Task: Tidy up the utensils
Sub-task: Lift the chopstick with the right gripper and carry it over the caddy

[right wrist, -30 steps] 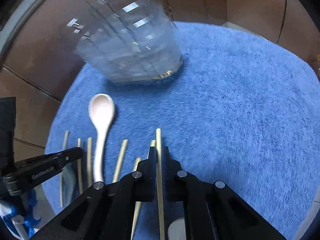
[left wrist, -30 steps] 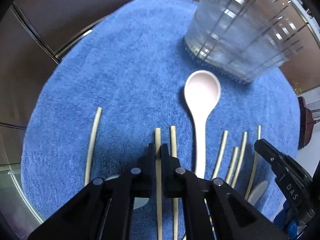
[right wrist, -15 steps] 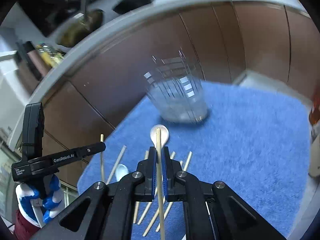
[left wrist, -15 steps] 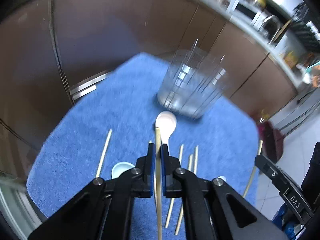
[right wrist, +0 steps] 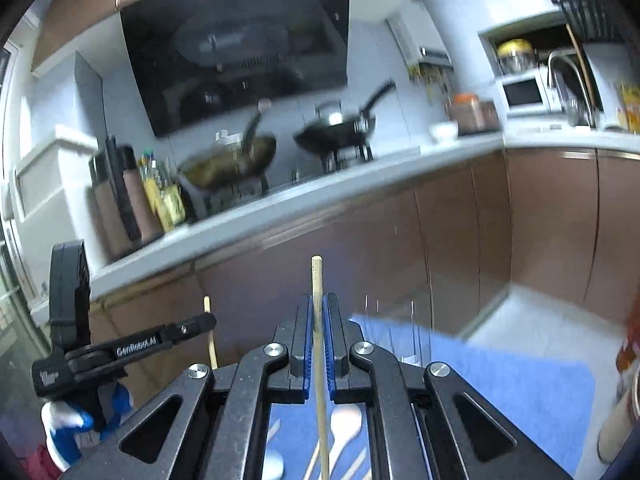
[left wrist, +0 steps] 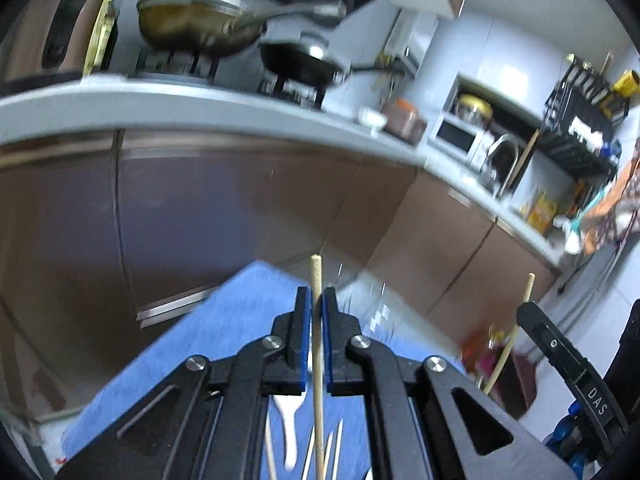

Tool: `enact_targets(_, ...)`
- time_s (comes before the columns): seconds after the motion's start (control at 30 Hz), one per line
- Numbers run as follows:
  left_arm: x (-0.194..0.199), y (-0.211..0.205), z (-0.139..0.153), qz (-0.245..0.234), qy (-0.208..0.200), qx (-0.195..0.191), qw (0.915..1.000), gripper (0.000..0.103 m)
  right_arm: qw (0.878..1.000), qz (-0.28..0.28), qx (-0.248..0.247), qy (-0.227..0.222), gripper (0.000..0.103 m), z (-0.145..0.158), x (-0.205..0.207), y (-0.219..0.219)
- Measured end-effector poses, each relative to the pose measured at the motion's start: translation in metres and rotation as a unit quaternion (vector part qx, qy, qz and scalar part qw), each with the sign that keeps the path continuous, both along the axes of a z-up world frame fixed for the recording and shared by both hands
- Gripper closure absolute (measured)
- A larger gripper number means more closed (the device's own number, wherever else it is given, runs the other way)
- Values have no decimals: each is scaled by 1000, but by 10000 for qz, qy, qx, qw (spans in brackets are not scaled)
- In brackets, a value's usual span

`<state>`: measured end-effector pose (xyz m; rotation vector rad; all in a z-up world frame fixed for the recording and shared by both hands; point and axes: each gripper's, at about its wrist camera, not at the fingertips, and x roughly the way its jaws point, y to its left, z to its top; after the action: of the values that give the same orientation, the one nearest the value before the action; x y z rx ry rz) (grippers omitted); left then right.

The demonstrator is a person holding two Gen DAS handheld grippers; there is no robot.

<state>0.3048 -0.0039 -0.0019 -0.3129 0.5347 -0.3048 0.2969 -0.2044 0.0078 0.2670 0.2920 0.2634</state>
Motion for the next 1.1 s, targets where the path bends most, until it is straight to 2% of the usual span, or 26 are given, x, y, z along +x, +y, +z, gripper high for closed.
enact_targets(0.23,51,-14,20,327,-692,-258,9967,98,9972,-300,-75,-686,97,16,53,-8)
enact_targets(0.5,107,-32,20,641,-1069,-460,9911,98,9928,-689,-199,-957,97,-8,112,-19)
enact_targets(0.63,128,-48,5,741,-1183,-308,9897,98,9914,-809,-294,-987,97,-28,131,-24)
enact_targets(0.93,161,-75,-56,913,-1075,16,9900,98,9865,-1083,-689,-1013,97,-82,149,-15)
enact_targets(1.1,172,-81,-85,968,-955,54,9907,98,9848,-1182,-923,-881,97,-110,153,-10)
